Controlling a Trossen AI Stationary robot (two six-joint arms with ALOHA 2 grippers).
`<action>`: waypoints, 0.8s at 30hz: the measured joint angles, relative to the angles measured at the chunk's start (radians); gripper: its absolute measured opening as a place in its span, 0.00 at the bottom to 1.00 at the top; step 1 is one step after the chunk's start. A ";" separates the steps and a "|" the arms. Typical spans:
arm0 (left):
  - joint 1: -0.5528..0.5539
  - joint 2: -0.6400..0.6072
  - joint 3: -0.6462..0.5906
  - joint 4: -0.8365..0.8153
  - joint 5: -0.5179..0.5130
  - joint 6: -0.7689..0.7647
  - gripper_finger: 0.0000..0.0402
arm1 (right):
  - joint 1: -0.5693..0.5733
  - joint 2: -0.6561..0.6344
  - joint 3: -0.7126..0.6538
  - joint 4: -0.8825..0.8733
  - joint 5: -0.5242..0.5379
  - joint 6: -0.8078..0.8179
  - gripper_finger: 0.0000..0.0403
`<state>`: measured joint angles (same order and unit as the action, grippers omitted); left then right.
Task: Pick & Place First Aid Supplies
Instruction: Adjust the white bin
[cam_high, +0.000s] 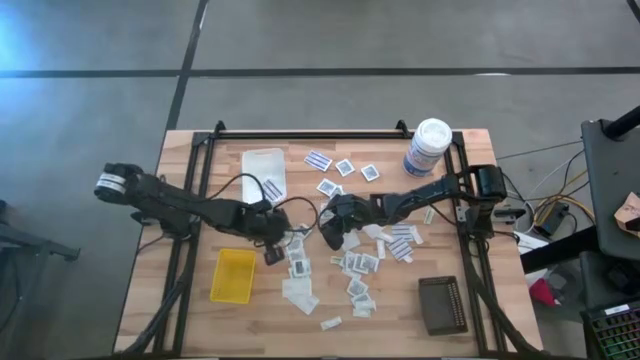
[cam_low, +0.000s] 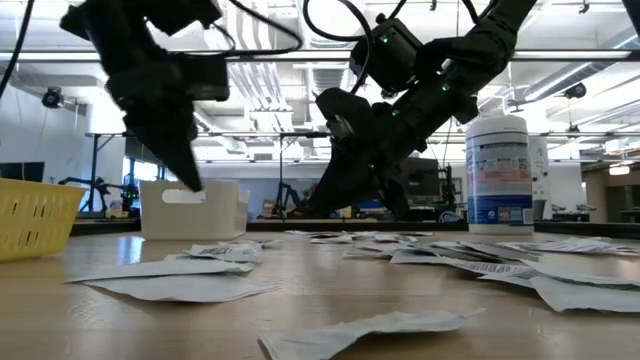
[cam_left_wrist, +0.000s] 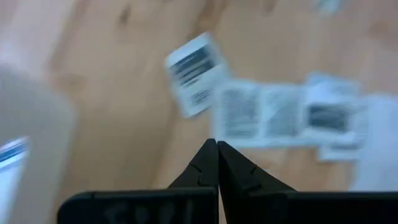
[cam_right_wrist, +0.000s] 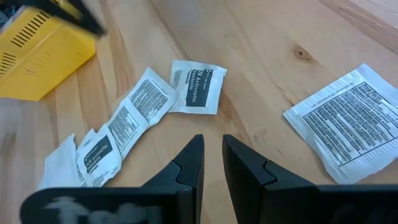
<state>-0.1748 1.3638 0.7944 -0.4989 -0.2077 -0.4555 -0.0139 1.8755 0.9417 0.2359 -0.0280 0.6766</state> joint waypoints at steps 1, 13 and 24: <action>0.001 -0.005 0.000 -0.027 -0.027 0.014 0.00 | 0.000 0.000 0.000 0.000 0.000 0.000 0.14; 0.087 0.021 -0.012 -0.088 -0.214 0.128 0.00 | 0.000 -0.001 -0.001 0.000 0.000 0.000 0.14; 0.210 0.027 -0.014 -0.141 -0.225 0.201 0.00 | 0.000 -0.001 -0.001 0.000 0.000 -0.007 0.14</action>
<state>0.0349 1.3911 0.7803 -0.6399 -0.4327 -0.2545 -0.0139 1.8748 0.9405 0.2356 -0.0284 0.6695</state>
